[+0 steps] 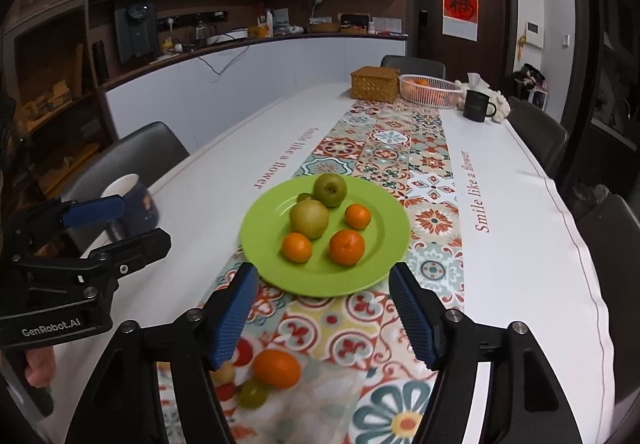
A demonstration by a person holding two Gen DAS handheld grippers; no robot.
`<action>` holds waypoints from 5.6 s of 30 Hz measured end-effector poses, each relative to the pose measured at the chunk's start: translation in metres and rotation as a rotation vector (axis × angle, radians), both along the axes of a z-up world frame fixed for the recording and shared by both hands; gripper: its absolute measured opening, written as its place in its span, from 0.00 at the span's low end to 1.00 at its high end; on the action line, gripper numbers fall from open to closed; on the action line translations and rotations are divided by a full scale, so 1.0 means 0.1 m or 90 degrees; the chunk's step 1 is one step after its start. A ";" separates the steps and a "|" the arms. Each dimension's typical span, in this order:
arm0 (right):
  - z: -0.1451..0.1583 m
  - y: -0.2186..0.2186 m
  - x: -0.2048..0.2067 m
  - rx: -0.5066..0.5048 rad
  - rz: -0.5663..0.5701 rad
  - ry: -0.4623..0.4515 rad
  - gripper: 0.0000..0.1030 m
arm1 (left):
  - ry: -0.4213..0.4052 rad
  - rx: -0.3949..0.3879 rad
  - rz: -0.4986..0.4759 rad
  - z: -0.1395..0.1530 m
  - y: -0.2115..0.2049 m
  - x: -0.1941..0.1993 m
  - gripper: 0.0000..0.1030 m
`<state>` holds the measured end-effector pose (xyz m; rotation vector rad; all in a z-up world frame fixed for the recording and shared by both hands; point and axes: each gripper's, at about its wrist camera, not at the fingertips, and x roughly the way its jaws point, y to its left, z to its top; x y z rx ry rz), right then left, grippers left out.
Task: Organize fruits
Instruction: 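Lower both fruits onto the plate and open both tools, then move both tools back down to the loose fruits on the runner, then grasp a small brown pear with the left tool while the right tool grasps a green tomato, then lift the pear and tomato and carry both over the green plate, then lower both fruits onto the plate and open both tools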
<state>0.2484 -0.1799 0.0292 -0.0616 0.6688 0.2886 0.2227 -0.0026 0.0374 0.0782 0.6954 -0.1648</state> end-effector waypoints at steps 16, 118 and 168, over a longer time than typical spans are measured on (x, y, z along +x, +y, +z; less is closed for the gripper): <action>-0.06 0.16 -0.57 0.003 0.016 0.012 0.67 | 0.002 0.015 0.011 -0.11 0.16 -0.65 0.79; -0.33 0.11 -0.37 0.021 0.049 0.061 0.29 | 0.057 -0.013 -0.053 -0.34 -0.22 -0.24 0.27; -0.62 0.04 1.45 -0.005 0.013 0.078 0.29 | 0.123 0.007 -0.059 -0.85 -0.36 1.50 0.27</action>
